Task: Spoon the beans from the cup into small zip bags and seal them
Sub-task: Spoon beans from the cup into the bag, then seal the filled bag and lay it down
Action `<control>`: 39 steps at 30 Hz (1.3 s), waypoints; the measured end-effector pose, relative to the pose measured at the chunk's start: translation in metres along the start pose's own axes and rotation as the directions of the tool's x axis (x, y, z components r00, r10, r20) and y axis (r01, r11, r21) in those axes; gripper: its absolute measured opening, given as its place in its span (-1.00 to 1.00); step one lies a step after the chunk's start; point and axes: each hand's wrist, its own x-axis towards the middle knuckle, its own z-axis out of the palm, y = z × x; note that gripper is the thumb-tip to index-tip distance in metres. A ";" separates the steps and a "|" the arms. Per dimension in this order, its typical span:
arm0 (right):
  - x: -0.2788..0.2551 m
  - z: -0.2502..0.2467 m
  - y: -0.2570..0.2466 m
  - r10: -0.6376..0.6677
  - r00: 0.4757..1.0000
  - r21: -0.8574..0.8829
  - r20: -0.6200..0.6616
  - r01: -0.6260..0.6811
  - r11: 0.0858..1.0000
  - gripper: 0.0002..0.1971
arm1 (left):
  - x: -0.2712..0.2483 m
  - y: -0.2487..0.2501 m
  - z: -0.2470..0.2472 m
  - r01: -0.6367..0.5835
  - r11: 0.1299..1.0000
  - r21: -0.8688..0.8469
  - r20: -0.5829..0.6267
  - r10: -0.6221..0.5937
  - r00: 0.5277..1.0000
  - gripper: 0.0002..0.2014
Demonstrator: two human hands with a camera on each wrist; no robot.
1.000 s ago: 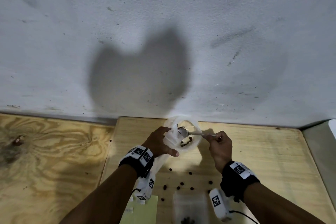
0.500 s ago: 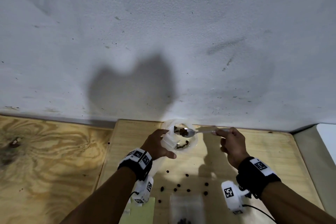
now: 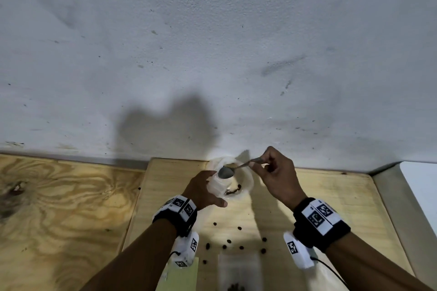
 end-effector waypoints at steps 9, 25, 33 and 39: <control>-0.002 -0.010 0.042 0.429 0.825 0.145 -0.367 -0.405 0.903 -0.74 | -0.016 -0.003 -0.005 -0.088 0.995 -0.055 -0.129 0.081 0.988 0.03; -0.029 0.001 -0.066 0.232 0.912 -0.105 0.338 -0.209 0.972 -0.77 | -0.060 0.040 -0.032 -0.379 0.924 -0.054 -0.105 0.372 0.922 -0.04; -0.040 -0.014 -0.110 0.196 0.937 -0.257 0.290 -0.121 0.959 -0.83 | -0.083 0.068 -0.033 -0.357 0.858 -0.369 -0.050 0.365 0.930 -0.08; -0.061 -0.016 -0.102 0.033 0.999 -0.141 -0.009 -0.034 0.990 -0.69 | -0.099 0.088 -0.049 -0.367 0.776 -0.514 -0.136 0.349 0.927 -0.89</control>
